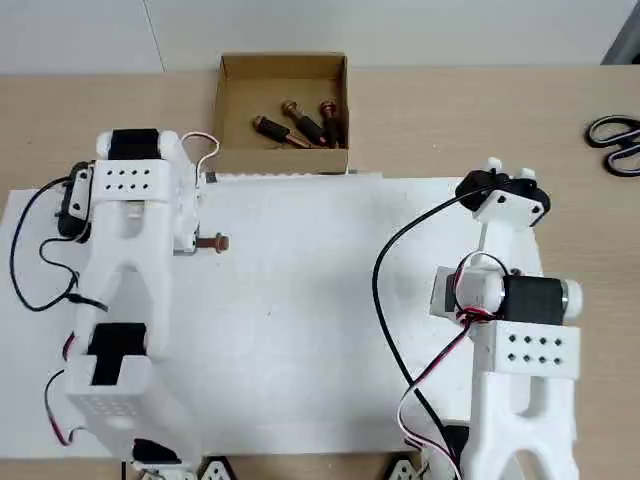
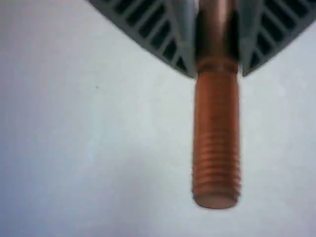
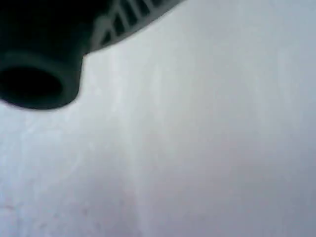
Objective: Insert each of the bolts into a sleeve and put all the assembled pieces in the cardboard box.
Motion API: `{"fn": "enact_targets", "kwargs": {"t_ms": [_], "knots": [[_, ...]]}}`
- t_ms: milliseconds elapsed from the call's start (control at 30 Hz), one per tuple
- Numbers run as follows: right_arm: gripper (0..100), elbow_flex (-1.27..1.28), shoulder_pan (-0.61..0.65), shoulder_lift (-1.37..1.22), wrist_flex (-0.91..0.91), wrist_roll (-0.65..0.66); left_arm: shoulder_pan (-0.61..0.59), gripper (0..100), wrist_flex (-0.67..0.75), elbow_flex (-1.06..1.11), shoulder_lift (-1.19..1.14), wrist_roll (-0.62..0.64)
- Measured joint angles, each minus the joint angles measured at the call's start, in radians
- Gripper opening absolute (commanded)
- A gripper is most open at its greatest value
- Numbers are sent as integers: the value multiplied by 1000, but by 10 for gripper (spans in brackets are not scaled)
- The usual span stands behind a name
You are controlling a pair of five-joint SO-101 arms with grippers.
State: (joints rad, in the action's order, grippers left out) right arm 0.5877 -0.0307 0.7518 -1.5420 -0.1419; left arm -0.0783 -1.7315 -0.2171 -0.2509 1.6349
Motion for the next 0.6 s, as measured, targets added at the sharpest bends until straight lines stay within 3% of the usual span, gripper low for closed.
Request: {"fn": "enact_targets", "kwargs": {"t_ms": [167, 300, 433, 600], "knots": [[4, 0, 0, 0, 0, 0, 0, 37, 0, 0, 0, -5], [4, 0, 0, 0, 0, 0, 0, 186, 0, 0, -8, -114], [4, 0, 0, 0, 0, 0, -2, 319, 0, 0, -8, -146], [4, 0, 0, 0, 0, 0, -2, 339, 0, 0, -8, -147]]}}
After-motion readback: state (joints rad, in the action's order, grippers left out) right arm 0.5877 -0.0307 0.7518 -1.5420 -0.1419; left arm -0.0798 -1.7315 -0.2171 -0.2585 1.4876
